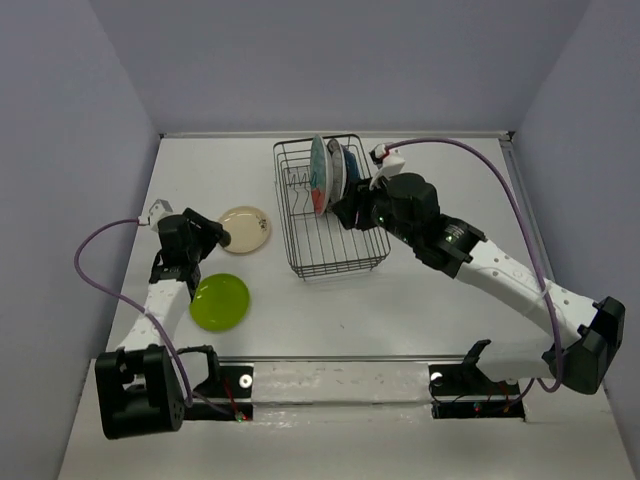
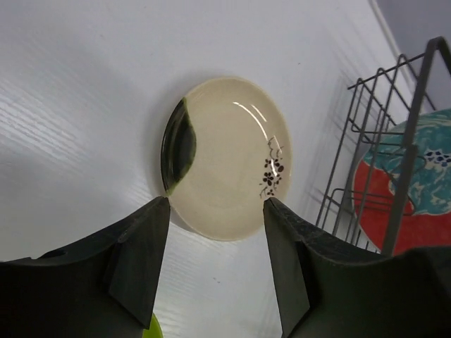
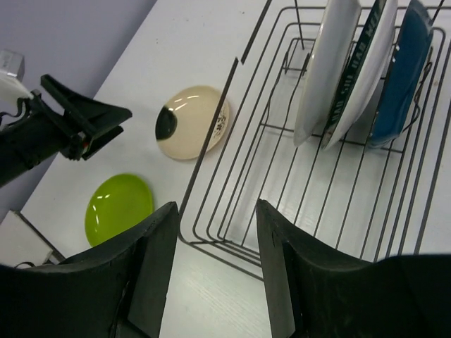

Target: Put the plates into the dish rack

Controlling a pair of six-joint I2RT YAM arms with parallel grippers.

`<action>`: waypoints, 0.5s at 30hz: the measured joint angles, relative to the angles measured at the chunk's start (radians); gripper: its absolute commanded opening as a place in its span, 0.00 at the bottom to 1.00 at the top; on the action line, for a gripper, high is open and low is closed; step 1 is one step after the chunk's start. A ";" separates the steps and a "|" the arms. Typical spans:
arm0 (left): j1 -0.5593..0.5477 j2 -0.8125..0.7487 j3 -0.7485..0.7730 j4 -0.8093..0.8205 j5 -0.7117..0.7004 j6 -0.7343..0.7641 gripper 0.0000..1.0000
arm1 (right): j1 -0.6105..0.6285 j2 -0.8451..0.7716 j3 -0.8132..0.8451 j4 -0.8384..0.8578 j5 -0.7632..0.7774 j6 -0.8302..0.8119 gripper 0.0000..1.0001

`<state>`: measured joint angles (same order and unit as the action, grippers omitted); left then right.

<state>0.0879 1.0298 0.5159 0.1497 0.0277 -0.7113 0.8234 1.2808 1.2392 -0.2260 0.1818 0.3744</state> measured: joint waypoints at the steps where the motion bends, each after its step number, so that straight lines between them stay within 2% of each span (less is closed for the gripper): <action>1: 0.004 0.043 0.000 0.016 0.001 -0.009 0.65 | 0.001 -0.008 -0.020 0.008 -0.008 0.007 0.54; 7: 0.047 0.242 0.002 0.080 0.053 -0.031 0.65 | 0.003 -0.045 -0.127 0.061 -0.060 0.043 0.53; 12: 0.116 0.370 0.003 0.125 0.126 -0.053 0.56 | 0.003 -0.067 -0.164 0.111 -0.069 0.062 0.52; 15: 0.156 0.413 0.003 0.157 0.156 -0.069 0.55 | 0.003 -0.079 -0.176 0.139 -0.076 0.071 0.51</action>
<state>0.2440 1.4429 0.5186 0.3065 0.1833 -0.7803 0.8265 1.2022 1.0634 -0.0872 0.1062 0.4458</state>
